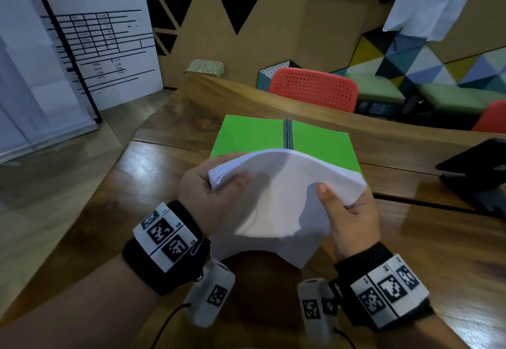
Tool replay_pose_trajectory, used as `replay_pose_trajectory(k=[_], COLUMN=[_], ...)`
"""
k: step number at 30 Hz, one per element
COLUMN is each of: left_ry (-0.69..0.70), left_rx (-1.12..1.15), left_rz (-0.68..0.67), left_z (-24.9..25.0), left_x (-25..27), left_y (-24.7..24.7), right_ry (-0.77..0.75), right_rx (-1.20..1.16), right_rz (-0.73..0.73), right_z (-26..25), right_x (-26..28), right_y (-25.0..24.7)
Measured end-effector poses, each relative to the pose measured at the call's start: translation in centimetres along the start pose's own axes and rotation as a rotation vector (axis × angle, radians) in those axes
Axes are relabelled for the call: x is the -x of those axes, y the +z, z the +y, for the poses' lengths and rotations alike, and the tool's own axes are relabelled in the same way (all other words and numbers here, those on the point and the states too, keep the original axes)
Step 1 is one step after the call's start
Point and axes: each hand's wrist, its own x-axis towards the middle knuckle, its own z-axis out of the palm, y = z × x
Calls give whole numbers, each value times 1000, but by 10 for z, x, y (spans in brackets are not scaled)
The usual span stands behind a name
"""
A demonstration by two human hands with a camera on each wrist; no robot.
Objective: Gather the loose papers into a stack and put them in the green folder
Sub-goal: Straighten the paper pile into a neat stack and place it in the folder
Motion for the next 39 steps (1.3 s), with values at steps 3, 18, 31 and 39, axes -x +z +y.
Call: replay_pose_trajectory(k=[3,18,31,39], left_ry=[12,-242,-261,-307], left_rx=[-48,-15,-93,-128], left_rz=[-17,87,124,91], left_z=[3,-5,-28,-47], left_x=[-3,3,2,5], left_y=[1,16,20,16], right_ry=[5,46,77,44], right_rx=[-76,-15,-29,-13], right_rz=[7,107,139,148], right_z=[-9,0,4,8], right_x=[-3,1,4,4], right_y=[1,7,8,8])
